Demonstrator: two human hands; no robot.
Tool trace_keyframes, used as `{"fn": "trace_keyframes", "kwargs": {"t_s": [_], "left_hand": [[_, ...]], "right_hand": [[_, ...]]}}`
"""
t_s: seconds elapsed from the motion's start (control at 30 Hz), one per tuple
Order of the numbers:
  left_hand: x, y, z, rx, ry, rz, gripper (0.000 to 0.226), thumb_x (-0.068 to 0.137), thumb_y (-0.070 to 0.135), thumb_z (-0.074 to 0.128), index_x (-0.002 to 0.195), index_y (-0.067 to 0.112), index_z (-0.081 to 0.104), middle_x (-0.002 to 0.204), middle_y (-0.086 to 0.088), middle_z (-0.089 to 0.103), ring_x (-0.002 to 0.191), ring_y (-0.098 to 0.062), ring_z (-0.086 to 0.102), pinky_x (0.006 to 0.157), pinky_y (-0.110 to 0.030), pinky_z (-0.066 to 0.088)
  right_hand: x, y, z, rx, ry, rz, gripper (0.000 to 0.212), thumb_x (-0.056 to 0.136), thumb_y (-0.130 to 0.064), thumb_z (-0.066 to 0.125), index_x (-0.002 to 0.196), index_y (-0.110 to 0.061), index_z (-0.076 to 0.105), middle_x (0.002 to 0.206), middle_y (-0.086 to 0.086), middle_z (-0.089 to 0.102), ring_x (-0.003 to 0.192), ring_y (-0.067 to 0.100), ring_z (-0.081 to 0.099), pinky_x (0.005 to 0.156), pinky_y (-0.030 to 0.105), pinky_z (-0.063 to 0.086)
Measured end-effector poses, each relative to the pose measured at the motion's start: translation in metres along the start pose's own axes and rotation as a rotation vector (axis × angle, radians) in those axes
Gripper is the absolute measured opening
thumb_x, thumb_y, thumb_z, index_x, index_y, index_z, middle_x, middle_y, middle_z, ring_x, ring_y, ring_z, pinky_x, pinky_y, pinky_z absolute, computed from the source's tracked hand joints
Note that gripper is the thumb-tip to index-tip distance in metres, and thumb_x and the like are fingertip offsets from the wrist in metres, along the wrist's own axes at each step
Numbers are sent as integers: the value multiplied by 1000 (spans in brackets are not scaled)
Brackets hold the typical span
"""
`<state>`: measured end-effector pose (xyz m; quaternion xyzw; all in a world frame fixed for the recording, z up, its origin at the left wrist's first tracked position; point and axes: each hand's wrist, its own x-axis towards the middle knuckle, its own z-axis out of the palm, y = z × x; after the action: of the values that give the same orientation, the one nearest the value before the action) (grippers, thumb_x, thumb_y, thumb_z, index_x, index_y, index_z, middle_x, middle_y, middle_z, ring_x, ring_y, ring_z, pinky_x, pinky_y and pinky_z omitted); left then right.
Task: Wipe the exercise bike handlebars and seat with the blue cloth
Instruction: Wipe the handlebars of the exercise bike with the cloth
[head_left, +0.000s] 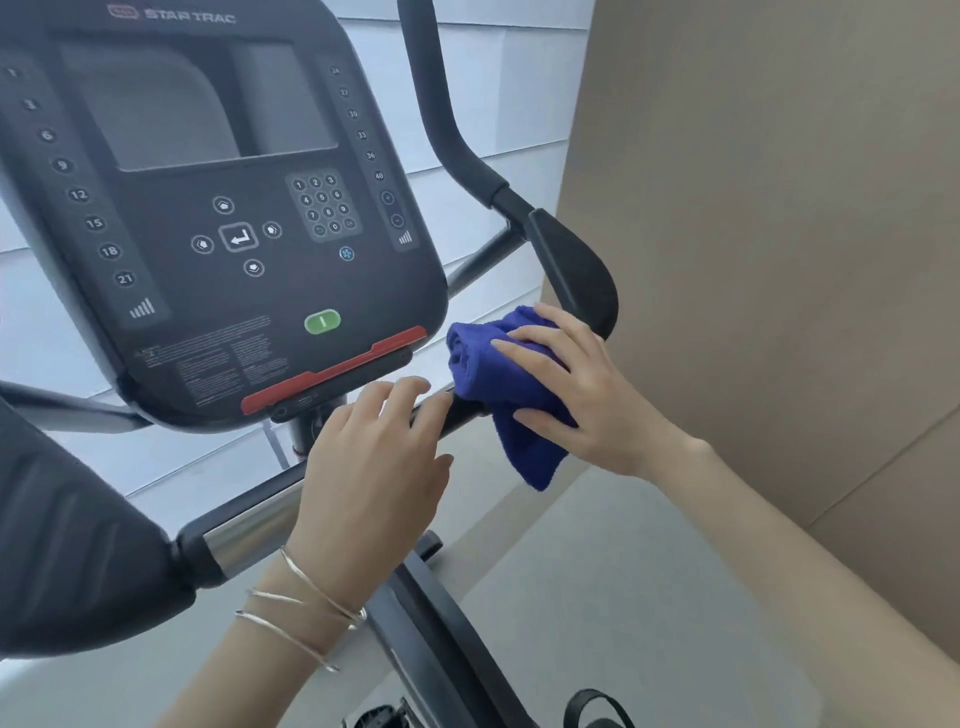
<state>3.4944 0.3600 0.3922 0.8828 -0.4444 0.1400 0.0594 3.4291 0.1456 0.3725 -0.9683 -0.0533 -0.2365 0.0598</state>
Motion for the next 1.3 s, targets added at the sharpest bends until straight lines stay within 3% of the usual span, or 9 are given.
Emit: {"fn": "trace_keyframes", "kwargs": {"t_s": [0.13,0.2,0.33,0.57,0.83,1.0,1.1,1.2,1.3], "left_hand": [[3,1,3,-8,-17,-14,44,62,16,82,102,7,67,102,-10,70,85,-33,66,59,-39,54],[4,-2,2,-8,-20,-8,43,66,17,80,105,8,66,107,-10,69,90,-34,65,63,-40,56],[2,-14,-2,-6,-3,5,42,68,19,79,106,9,66,109,-9,68,93,-34,64,66,-39,55],[-1,-22,0,-54,20,35,25,61,12,80,79,4,65,85,-10,69,71,-33,63,51,-37,51],[-4,-24,5,-34,18,39,32,84,30,60,112,13,57,115,-2,60,99,-26,55,71,-36,48],[1,-18,14,-30,33,35,36,90,33,50,122,18,45,119,1,54,106,-24,50,77,-34,42],[5,-13,16,-25,21,36,34,90,32,48,121,18,44,118,0,53,105,-24,49,77,-34,42],[8,-11,15,-29,31,36,31,91,32,48,119,17,46,114,0,55,101,-24,51,76,-32,43],[8,-13,14,-31,27,35,31,91,30,48,120,18,48,113,0,56,99,-24,51,75,-32,43]], "right_hand": [[-4,13,0,-188,86,-100,44,85,-16,51,129,-17,55,128,9,58,124,37,46,95,47,44],[-2,25,-5,-208,144,-3,44,82,-10,50,125,-19,59,123,8,61,117,39,51,85,49,49],[1,25,-9,-159,185,170,43,82,1,56,121,-16,62,122,11,61,114,41,49,88,54,47],[-3,-45,14,-188,185,-65,36,86,-12,51,118,-21,64,120,9,64,113,37,55,94,47,47],[-9,-12,-5,-169,193,389,45,83,1,58,125,-15,59,128,9,58,124,36,44,96,50,44],[-28,-34,22,-288,347,271,34,88,-11,52,121,-13,62,121,13,62,114,38,53,93,48,49],[-51,-40,43,-363,311,131,33,89,-13,55,120,-19,63,120,10,64,110,36,56,89,42,49],[-59,-15,49,-369,186,312,39,79,-4,66,115,-18,66,117,11,65,109,39,58,78,48,53],[-69,-3,52,-323,221,404,46,70,3,74,113,-13,68,115,14,66,107,41,59,77,50,53]]}}
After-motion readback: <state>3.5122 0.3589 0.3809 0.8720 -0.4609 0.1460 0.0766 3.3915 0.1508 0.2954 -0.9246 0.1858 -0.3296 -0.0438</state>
